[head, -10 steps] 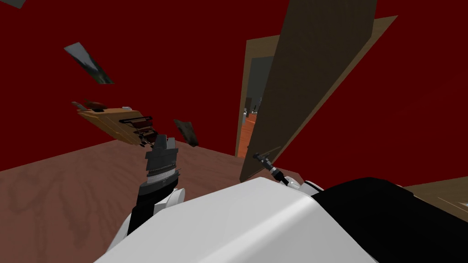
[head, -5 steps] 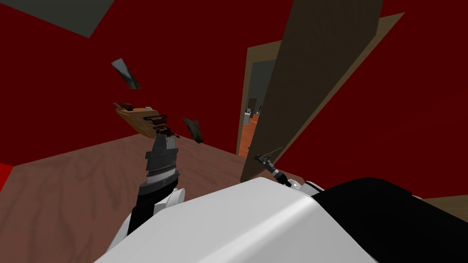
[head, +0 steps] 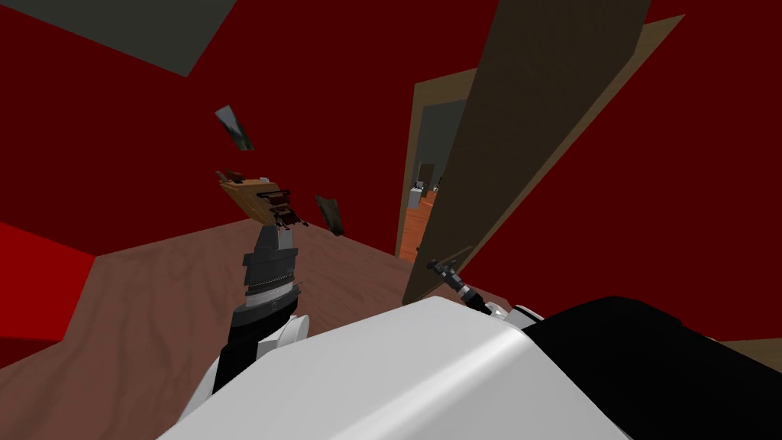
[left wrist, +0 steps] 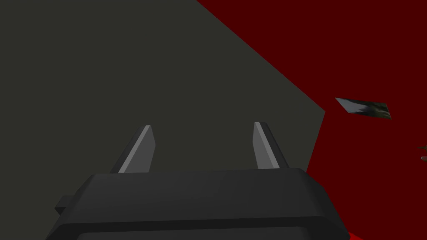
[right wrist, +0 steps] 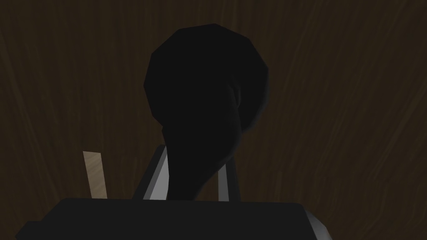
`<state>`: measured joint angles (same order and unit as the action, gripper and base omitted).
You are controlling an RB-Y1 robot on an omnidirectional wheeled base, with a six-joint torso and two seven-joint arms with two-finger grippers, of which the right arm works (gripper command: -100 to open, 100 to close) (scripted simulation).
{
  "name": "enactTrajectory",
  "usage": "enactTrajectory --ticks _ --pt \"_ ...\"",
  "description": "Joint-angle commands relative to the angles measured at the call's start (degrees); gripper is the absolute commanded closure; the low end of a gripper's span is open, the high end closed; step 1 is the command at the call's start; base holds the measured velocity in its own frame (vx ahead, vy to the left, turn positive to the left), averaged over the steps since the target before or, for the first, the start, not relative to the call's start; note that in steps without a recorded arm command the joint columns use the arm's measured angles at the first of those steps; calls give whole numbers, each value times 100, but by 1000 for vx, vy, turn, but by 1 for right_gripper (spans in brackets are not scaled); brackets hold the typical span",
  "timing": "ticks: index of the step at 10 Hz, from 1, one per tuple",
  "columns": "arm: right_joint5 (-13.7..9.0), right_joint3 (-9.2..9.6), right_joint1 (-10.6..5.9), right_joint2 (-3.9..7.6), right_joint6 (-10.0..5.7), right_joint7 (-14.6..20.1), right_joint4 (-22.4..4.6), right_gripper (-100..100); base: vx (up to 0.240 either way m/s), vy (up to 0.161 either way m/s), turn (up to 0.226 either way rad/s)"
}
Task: Pull the door open
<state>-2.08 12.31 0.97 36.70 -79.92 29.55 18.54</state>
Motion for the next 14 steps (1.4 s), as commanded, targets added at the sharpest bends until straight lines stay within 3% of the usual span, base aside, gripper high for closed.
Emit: enactTrajectory --ticks 1,2,4,6,7,8,9,10,12,13,14 --pt "0 0 0 0 0 0 0 100 -58 -35 30" --pt "70 -51 -45 -60 145 -9 84 100 -129 -44 138" --pt "70 -51 -45 -60 145 -9 84 100 -99 -47 44" --pt "183 -153 -126 -150 417 -32 251 100 -181 -80 118" --pt "183 -153 -126 -150 417 -32 112 100 -147 -72 88" --pt "253 -216 -176 -206 586 -47 356 100 -156 -78 88" --pt "303 -262 -212 -246 707 -57 430 100 -206 -99 152" --pt "303 -262 -212 -246 707 -57 430 100 -144 -66 69" --pt "437 -382 -308 -352 1029 -85 629 100 -201 -95 136" --pt "437 -382 -308 -352 1029 -85 629 100 -160 -82 86" --pt "518 -455 -366 -417 1225 -102 750 100 -138 -87 107"
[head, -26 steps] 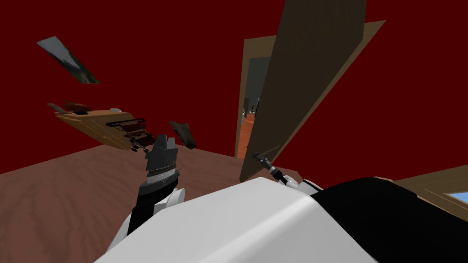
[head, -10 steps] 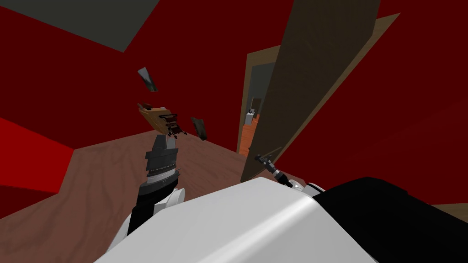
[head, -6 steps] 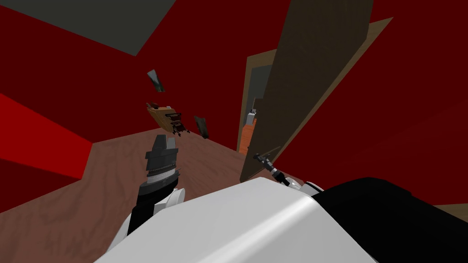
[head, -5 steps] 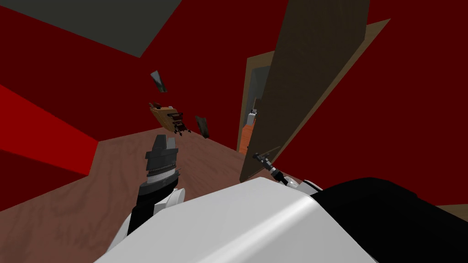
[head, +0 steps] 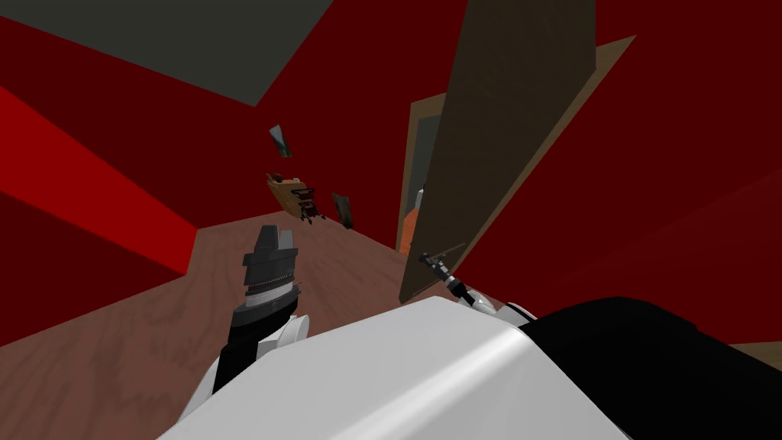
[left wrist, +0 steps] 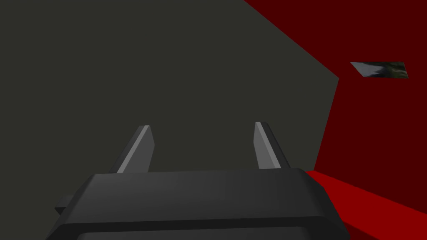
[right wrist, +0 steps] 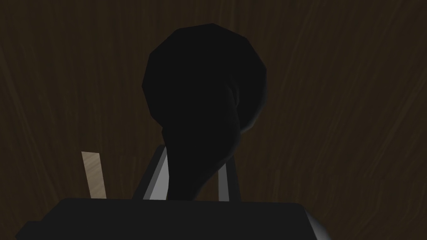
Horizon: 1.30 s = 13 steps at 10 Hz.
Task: Pull the door open
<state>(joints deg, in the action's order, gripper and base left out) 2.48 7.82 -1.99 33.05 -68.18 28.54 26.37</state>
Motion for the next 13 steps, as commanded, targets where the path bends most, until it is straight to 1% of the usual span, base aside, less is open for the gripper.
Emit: enactTrajectory --ticks 1,2,3,4,5,8,11,12,13 --pt "115 -54 -109 -94 180 -11 46 100 -217 -98 167" --pt "115 -54 -109 -94 180 -11 -3 100 -145 -56 81" --pt "115 -54 -109 -94 180 -11 35 100 -42 -27 -20" --pt "191 -123 -164 -155 364 -27 160 100 -108 -63 97" --pt "216 -145 -181 -175 424 -32 196 100 -150 -116 132" --pt "343 -260 -272 -276 730 -58 385 100 -194 -100 115" --pt "440 -347 -342 -353 964 -78 529 100 -162 -93 75" --pt "422 -325 -352 -351 908 -73 439 100 -55 -56 39" --pt "433 -322 -308 -315 782 -42 362 100 -98 -37 185"
